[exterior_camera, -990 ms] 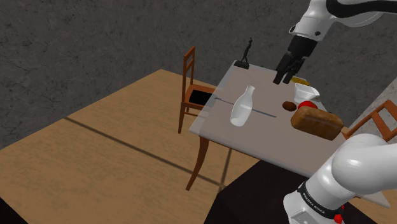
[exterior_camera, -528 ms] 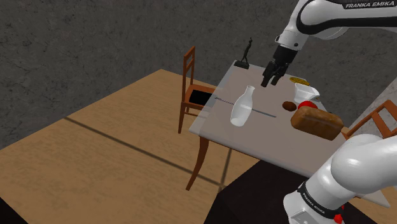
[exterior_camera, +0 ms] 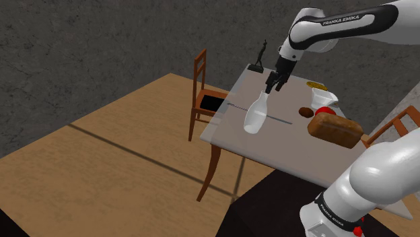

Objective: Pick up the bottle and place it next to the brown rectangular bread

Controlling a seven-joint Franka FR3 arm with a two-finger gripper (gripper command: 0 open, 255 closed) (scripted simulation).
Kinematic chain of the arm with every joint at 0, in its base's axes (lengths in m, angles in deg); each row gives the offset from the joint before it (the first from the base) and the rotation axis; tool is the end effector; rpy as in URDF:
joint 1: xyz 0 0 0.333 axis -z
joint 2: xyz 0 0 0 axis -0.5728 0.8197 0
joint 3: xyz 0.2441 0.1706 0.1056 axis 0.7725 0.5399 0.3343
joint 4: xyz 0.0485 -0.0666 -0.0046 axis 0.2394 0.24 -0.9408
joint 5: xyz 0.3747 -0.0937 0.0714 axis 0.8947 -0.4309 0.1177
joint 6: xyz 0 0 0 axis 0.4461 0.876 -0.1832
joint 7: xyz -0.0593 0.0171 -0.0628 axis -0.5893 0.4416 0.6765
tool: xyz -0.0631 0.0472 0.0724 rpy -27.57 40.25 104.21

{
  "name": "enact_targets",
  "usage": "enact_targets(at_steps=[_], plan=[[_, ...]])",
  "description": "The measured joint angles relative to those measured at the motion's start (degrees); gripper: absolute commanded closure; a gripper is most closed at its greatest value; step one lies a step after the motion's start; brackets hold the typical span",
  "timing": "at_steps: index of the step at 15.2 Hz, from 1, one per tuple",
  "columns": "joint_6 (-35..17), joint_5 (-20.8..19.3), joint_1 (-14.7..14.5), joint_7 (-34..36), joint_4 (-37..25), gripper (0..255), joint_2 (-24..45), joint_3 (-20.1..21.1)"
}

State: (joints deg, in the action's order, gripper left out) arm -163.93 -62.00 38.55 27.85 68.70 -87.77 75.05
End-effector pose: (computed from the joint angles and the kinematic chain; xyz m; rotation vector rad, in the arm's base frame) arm 0.4472 -0.1278 0.4881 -3.1113 -0.0283 -0.0603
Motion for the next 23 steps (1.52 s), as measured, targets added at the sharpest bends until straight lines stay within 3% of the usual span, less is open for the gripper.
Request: enact_targets(at_steps=[5,12,18,19,23], plan=[[-4.35,-0.08,0.53,-2.50,-4.11,0,7.61,-1.58],[-9.66,0.40,0.62,-3.23,-1.52,0,10.33,-1.98],[-10.18,0.47,0.58,-3.19,-1.28,0,10.57,-1.95],[-10.18,0.47,0.58,-3.19,-1.28,255,10.57,-1.95],[-10.18,0.46,0.58,-3.19,-1.29,255,10.56,-1.95]])
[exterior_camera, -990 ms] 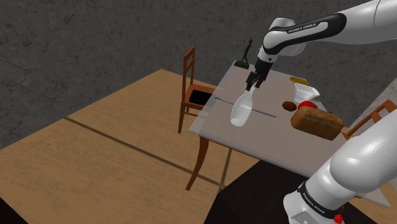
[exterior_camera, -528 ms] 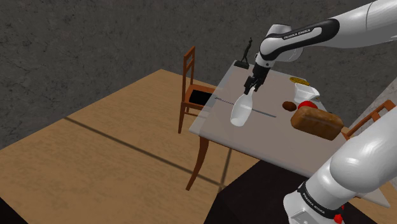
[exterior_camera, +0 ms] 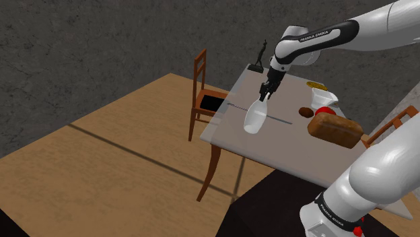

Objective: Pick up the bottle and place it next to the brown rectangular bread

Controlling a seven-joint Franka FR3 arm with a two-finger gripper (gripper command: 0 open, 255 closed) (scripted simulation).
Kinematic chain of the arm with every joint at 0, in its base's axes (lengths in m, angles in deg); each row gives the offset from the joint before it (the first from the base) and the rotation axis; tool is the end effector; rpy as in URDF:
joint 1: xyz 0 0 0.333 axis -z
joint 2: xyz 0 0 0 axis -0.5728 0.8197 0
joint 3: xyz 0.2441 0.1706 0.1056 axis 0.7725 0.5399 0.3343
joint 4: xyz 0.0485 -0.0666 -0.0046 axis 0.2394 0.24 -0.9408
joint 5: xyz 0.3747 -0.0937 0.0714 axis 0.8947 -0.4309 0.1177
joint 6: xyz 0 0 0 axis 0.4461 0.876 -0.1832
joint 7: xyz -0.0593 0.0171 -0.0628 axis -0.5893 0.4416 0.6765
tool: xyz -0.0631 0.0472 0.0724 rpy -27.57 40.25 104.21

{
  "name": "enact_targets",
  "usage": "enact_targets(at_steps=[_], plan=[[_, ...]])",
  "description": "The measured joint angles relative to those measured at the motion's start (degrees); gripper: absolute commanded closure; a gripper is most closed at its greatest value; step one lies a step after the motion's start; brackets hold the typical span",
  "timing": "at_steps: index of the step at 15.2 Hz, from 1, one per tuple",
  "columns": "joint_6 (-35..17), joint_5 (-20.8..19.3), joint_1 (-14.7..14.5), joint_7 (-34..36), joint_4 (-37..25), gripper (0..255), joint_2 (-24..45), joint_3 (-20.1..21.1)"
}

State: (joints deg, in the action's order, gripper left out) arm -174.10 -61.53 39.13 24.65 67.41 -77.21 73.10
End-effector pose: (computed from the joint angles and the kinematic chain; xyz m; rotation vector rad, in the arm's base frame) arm 0.4859 -0.1572 0.4265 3.1400 0.0343 0.0789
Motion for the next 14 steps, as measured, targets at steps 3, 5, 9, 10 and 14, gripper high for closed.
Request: enact_targets(at_steps=[3,5,9,10,14], plan=[[0.00,0.00,0.00,0.00,0.00,255,0.00,0.00],[0.00,0.00,0.00,0.00,0.00,255,0.00,0.00],[1.48,-0.14,0.04,0.02,-0.91,255,-0.55,0.00],[2.35,-0.28,0.05,0.14,-1.28,255,-1.09,0.05],[5.37,-0.39,0.00,0.30,-3.69,255,-1.71,0.17]])
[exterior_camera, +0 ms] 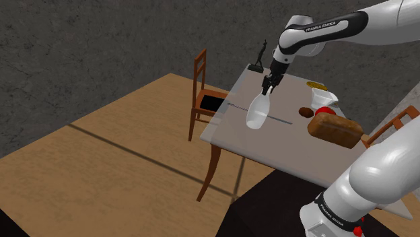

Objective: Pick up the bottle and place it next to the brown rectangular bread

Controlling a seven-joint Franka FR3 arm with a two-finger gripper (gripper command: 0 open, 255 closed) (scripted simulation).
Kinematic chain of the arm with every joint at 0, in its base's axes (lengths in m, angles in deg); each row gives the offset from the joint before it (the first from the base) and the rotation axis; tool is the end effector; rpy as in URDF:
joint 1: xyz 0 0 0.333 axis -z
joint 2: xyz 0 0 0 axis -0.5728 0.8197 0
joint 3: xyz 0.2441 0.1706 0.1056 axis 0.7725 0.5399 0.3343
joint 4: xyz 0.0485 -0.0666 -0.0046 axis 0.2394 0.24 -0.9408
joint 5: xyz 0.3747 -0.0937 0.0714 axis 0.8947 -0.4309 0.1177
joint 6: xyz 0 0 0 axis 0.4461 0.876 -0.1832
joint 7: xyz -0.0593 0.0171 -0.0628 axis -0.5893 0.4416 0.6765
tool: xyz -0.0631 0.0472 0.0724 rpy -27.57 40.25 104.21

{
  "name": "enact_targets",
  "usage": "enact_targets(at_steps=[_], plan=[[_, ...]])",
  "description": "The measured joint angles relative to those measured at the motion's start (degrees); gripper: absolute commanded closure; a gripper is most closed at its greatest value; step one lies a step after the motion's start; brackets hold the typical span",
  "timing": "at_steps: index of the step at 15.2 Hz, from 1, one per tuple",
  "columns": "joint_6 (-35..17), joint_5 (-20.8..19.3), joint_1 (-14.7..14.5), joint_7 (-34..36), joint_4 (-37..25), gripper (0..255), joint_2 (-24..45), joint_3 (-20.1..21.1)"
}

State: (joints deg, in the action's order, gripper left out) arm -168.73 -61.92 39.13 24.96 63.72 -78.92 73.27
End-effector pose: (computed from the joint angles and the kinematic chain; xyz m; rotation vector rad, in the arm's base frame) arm 0.4865 -0.1579 0.4629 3.1400 0.0346 0.0786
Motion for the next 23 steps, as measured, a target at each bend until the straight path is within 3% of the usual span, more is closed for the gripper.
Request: enact_targets(at_steps=[23], plan=[[17.72,-0.27,-0.22,0.51,-15.80,255,-1.97,0.53]])
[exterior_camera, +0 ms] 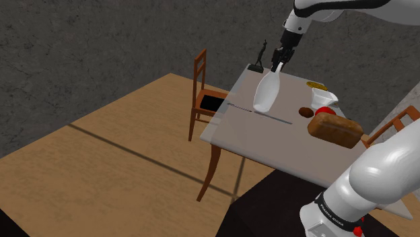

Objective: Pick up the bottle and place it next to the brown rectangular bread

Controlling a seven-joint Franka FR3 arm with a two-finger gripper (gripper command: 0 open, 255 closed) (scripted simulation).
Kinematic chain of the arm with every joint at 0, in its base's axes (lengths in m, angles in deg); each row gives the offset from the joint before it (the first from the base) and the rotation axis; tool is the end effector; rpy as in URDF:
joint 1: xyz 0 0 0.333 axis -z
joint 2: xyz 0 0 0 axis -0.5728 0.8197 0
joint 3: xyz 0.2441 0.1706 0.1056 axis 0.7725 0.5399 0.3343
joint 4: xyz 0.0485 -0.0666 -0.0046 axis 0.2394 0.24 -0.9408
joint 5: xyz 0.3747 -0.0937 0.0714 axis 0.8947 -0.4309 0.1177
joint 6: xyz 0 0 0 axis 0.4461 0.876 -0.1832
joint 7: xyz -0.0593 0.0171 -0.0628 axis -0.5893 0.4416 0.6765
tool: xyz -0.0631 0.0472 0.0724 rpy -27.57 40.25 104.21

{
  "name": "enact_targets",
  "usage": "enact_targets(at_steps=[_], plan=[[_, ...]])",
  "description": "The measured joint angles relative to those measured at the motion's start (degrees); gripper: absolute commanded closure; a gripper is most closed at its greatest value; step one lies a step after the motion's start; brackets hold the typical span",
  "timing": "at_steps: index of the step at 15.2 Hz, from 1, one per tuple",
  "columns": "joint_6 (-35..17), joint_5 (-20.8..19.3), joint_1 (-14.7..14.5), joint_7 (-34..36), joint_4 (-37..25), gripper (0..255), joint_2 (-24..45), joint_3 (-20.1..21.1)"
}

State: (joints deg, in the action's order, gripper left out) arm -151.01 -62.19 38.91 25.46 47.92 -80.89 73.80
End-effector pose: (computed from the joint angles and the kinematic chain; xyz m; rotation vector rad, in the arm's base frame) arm 0.4856 -0.1572 0.5846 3.1400 0.0343 0.0788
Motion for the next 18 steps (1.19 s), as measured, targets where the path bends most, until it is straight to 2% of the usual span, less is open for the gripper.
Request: enact_targets(at_steps=[18], plan=[[14.57,0.81,-0.15,-0.32,-18.09,255,3.61,-0.08]])
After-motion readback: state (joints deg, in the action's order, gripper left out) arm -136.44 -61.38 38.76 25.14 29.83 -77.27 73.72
